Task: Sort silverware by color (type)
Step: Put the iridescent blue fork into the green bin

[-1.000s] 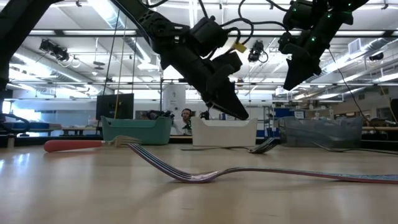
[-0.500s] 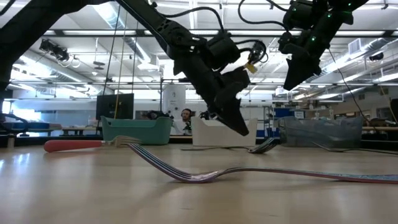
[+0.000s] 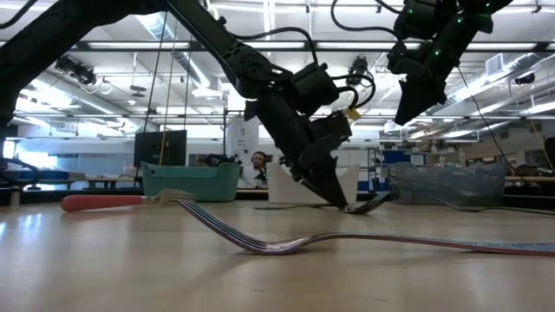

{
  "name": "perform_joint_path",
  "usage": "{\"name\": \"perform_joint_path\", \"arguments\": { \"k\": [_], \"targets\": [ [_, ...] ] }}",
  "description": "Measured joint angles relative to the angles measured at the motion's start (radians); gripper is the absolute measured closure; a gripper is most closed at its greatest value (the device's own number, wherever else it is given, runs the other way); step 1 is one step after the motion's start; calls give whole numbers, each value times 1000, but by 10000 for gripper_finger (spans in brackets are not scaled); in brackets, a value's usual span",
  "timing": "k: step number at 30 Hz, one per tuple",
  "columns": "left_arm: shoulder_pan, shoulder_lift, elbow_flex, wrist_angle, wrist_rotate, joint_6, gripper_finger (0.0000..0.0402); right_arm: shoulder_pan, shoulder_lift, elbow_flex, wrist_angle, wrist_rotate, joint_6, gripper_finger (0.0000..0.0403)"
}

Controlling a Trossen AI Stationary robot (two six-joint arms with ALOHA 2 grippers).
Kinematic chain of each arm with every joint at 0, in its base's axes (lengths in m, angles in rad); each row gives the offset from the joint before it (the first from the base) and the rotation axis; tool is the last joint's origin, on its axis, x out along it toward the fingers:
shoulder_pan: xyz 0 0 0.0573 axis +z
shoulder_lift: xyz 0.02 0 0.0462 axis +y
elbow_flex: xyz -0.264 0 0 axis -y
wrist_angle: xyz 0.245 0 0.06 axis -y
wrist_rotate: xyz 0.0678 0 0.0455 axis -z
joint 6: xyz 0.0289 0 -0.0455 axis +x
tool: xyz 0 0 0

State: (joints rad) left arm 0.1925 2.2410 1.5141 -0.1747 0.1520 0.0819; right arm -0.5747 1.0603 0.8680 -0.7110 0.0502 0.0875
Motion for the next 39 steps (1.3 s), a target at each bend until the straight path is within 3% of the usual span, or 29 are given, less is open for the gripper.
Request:
{"name": "perform_joint_path", "arguments": {
  "k": [7, 13, 39],
  "targets": [
    [0, 6, 1, -14, 1, 27, 344, 6, 0, 0, -1, 0, 14, 289],
    [-3, 11, 2, -31, -32, 65, 391, 5, 0, 0, -1, 0, 14, 289],
    [7, -61, -5, -70, -39, 127, 400, 5, 0, 0, -2, 8, 7, 289]
  ]
}}
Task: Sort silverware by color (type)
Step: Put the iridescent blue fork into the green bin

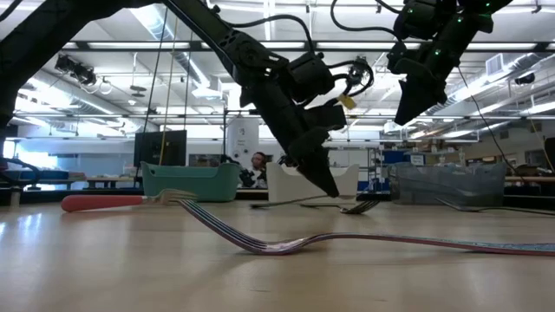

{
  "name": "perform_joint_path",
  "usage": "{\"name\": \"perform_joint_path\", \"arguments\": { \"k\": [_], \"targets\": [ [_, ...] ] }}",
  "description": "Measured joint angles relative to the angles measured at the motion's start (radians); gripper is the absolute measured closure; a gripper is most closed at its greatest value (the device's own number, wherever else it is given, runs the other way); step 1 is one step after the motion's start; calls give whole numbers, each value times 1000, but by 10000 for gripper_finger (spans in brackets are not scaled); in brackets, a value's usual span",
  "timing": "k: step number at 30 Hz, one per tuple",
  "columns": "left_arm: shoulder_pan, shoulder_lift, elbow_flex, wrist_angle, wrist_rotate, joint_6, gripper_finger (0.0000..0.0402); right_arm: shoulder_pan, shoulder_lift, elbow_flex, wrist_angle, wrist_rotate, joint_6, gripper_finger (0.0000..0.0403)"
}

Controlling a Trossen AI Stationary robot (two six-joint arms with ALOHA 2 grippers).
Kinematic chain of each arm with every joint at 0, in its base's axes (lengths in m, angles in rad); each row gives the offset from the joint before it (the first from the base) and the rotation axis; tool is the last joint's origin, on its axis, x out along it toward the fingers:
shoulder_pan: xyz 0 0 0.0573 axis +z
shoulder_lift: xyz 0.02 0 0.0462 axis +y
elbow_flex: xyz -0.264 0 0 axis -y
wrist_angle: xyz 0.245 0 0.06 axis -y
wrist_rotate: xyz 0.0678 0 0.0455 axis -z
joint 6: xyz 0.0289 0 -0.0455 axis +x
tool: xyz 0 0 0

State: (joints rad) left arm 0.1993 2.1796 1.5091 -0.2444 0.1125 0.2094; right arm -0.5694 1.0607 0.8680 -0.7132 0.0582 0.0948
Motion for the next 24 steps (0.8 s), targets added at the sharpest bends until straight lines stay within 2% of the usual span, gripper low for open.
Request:
{"name": "perform_joint_path", "arguments": {
  "k": [12, 24],
  "targets": [
    [18, -38, 2, -71, -3, 12, 400, 0, 0, 0, 0, 0, 0, 289],
    [55, -136, 2, -231, -5, 33, 401, 3, 0, 0, -7, 0, -1, 289]
  ]
}}
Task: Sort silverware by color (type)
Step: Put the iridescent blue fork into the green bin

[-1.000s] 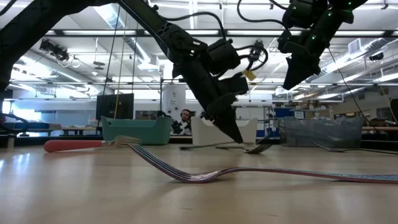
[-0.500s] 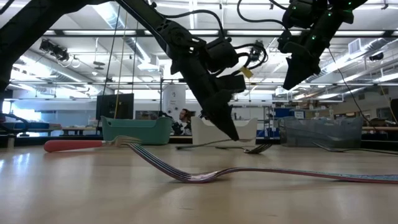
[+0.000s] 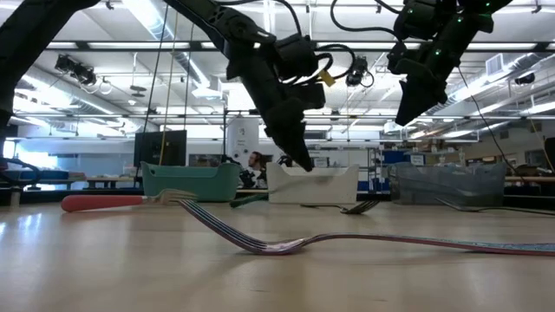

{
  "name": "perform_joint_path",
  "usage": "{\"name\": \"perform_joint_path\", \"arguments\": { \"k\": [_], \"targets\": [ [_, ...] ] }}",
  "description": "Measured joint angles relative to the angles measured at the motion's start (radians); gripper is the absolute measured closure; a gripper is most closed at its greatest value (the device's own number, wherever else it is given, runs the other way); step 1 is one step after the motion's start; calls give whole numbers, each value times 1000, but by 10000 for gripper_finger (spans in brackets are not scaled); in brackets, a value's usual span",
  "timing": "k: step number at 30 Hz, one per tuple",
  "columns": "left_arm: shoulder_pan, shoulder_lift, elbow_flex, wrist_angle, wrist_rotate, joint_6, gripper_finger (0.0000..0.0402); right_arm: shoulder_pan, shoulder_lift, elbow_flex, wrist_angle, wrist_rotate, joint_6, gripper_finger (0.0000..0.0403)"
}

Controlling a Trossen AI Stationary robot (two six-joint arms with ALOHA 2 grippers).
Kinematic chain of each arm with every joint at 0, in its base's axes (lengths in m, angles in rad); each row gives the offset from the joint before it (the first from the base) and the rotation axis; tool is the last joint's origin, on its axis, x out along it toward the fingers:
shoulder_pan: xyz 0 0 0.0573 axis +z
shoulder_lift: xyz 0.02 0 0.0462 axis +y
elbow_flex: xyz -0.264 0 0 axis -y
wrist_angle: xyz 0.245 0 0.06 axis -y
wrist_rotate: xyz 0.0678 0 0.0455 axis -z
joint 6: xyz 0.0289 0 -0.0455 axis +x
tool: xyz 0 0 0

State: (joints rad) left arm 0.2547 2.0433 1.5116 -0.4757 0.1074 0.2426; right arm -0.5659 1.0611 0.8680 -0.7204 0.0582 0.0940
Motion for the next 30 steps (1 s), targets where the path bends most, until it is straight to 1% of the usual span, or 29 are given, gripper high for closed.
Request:
{"name": "perform_joint_path", "arguments": {
  "k": [6, 12, 16, 18, 19, 21, 23, 28, 30],
  "targets": [
    [20, -1, 0, -86, -1, -2, 401, 1, 0, 0, -4, 0, 0, 289],
    [19, 3, 0, -85, -1, -1, 401, 1, 0, 0, -12, 0, 0, 289],
    [10, 33, -2, -81, -1, -2, 402, 1, 0, 0, -12, 0, 0, 289],
    [9, 47, 1, -44, 2, -1, 401, 1, 0, 0, -14, 0, 0, 289],
    [9, 50, -1, -53, 4, -1, 399, 2, 0, 0, -15, 0, 0, 289],
    [9, 63, 0, -1, 4, 4, 392, 2, 0, 0, -14, -4, 0, 289],
    [10, 65, -1, 12, 3, 4, 380, 6, 0, 0, -15, -6, 0, 289],
    [12, 64, 0, 203, 3, 4, 347, 13, 0, 0, -14, -3, 0, 289],
    [12, 64, 0, 252, 1, -16, 334, 17, 0, 0, -15, -3, 1, 289]
  ]
}}
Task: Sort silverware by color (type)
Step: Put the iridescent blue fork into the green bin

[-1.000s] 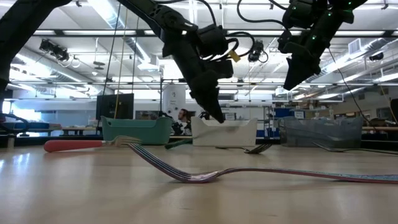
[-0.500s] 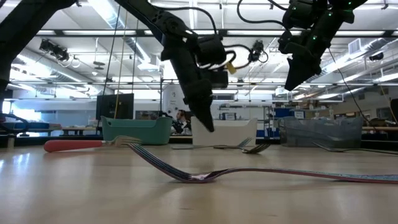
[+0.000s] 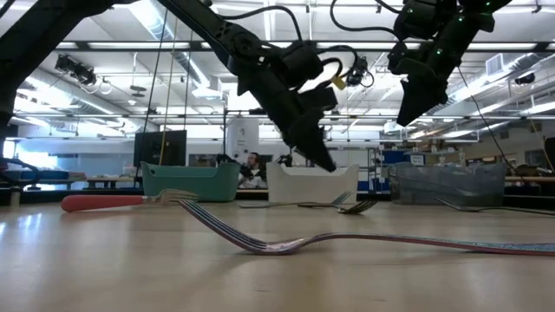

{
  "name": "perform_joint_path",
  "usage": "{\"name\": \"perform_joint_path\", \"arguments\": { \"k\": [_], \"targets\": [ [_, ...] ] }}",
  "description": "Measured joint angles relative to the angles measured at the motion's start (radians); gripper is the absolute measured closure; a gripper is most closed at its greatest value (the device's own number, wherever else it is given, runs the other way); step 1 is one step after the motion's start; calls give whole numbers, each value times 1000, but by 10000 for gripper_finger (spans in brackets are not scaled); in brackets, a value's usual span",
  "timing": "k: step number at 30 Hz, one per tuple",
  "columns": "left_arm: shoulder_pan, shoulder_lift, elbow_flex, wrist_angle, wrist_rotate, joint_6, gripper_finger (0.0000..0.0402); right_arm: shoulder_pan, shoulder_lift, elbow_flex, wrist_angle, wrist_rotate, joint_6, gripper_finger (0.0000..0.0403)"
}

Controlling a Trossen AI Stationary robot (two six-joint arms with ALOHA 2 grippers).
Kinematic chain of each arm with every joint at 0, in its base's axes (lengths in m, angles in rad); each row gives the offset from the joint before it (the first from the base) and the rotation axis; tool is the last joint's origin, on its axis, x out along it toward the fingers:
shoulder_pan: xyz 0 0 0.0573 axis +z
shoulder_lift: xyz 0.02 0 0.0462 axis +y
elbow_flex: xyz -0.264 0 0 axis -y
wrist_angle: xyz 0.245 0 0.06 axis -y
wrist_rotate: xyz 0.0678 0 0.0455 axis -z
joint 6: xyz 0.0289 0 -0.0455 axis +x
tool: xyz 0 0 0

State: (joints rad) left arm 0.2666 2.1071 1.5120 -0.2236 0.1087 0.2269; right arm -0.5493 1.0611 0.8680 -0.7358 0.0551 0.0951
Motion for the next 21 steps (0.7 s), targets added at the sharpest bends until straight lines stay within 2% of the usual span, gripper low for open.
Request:
{"name": "perform_joint_path", "arguments": {
  "k": [5, 12, 18, 21],
  "targets": [
    [-14, 1, 0, 30, -80, -29, 311, 6, 0, 0, -1, 3, 2, 289],
    [7, 2, 0, 38, -90, -38, 308, 6, 0, 0, 2, -1, 13, 289],
    [29, -47, -1, -90, -88, -30, 308, 27, 0, 0, 13, -88, 59, 289],
    [46, -110, 0, -173, -83, -24, 308, 51, 0, -22, 96, -123, 109, 289]
  ]
}}
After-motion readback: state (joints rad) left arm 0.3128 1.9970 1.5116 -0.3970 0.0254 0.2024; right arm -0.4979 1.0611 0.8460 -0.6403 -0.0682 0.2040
